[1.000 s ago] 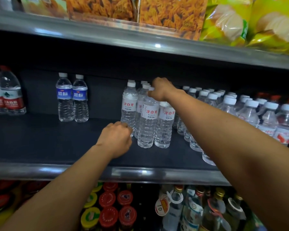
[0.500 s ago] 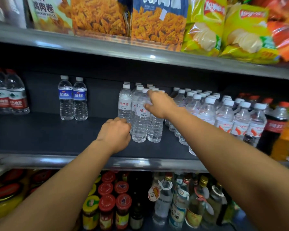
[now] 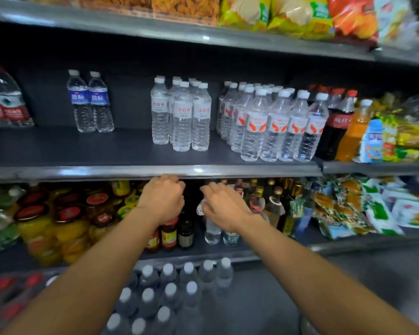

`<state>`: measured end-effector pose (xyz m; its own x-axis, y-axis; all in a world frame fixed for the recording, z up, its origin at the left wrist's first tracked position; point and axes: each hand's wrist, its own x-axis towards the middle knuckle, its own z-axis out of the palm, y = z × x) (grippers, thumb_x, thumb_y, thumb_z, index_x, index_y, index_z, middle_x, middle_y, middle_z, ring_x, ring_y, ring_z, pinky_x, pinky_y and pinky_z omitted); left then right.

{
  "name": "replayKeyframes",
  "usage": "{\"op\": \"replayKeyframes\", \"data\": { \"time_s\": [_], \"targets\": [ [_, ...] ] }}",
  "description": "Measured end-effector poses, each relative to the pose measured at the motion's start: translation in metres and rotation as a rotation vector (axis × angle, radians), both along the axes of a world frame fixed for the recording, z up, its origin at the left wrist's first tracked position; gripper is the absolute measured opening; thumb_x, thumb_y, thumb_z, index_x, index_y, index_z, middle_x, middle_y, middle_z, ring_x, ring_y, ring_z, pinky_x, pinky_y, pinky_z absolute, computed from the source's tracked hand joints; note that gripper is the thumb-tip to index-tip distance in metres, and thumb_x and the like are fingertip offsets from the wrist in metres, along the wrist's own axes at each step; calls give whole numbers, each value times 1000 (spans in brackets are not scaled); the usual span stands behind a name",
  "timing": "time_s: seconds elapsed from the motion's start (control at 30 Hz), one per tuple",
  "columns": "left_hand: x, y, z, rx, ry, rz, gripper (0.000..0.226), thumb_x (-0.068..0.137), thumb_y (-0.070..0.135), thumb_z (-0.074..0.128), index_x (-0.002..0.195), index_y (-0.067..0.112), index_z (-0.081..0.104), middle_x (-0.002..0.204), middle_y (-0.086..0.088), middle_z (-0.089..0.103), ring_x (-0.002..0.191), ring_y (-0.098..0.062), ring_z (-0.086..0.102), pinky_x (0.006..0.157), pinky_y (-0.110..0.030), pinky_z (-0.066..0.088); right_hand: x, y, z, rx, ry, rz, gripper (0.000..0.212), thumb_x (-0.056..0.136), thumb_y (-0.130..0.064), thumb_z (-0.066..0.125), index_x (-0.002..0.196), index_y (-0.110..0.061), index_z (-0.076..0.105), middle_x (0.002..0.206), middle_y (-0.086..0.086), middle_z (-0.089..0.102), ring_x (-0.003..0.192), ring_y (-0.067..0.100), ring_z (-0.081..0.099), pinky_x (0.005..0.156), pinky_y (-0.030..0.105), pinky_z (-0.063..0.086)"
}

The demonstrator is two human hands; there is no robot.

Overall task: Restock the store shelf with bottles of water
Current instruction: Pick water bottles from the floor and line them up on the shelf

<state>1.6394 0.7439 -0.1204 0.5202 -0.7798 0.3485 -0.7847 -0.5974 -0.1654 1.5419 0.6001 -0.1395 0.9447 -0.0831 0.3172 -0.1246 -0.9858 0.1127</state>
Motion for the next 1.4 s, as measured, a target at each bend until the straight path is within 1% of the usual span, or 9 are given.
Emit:
{"op": "replayKeyframes", "data": {
  "time_s": [0.23,0.37,0.5,0.73,0.87,1.0,1.1,1.23,1.4],
  "targets": [
    [-66,-1,-91,107,145,-81,28,93,27,43,113,15,58,115,-5,57,112,-25,50,91,-36,39,-69,17,-90,130,128,-78,32,96,-24,42,123,-6,48,121,14,54,113,32,49,91,40,36],
    [-92,-2,-147,176,247,-90,30,94,27,42,117,15,56,121,-6,55,115,-25,49,91,-35,39,-94,19,-140,227,205,-129,31,94,-21,45,120,-6,49,122,16,53,114,34,48,91,40,35],
    [-105,1,-199,236,369,-91,27,93,25,43,111,13,58,119,-8,57,112,-25,51,87,-34,42,-107,25,-184,335,305,-186,40,94,-19,45,131,-3,44,131,19,49,119,37,45,94,41,34],
    [-115,15,-273,281,525,-65,29,94,26,43,114,13,60,117,-10,60,107,-28,57,85,-36,46,-105,25,-245,424,408,-227,40,95,-24,44,131,-7,45,132,16,50,118,34,47,95,38,35],
    [-116,27,-308,343,576,-50,30,94,28,43,112,11,59,117,-10,59,107,-28,56,85,-36,46,-83,24,-258,440,401,-198,40,96,-25,45,130,-5,45,130,18,52,116,35,49,92,38,36],
    [-118,35,-330,388,615,-39,33,92,29,45,116,11,59,120,-11,57,111,-30,55,86,-37,46,-50,24,-268,450,362,-134,52,96,-33,48,139,-7,38,129,19,53,115,37,52,89,40,42],
    [-121,40,-343,398,659,-25,31,91,27,45,112,10,60,117,-12,58,109,-31,57,88,-37,47,-28,24,-273,410,347,-113,54,94,-41,50,138,-11,39,125,17,56,111,35,55,82,38,44],
    [-119,45,-353,377,648,-35,30,90,24,46,111,8,61,115,-14,60,108,-32,57,89,-35,44,-5,25,-277,353,403,-85,58,94,-45,51,139,-12,36,117,14,61,104,35,60,68,35,39],
    [-116,51,-353,356,669,-29,28,89,22,46,108,7,61,111,-14,61,105,-33,57,87,-35,44,8,32,-273,381,461,-65,40,96,-25,48,130,-5,42,114,20,61,102,40,59,69,39,43]
  ]
}}
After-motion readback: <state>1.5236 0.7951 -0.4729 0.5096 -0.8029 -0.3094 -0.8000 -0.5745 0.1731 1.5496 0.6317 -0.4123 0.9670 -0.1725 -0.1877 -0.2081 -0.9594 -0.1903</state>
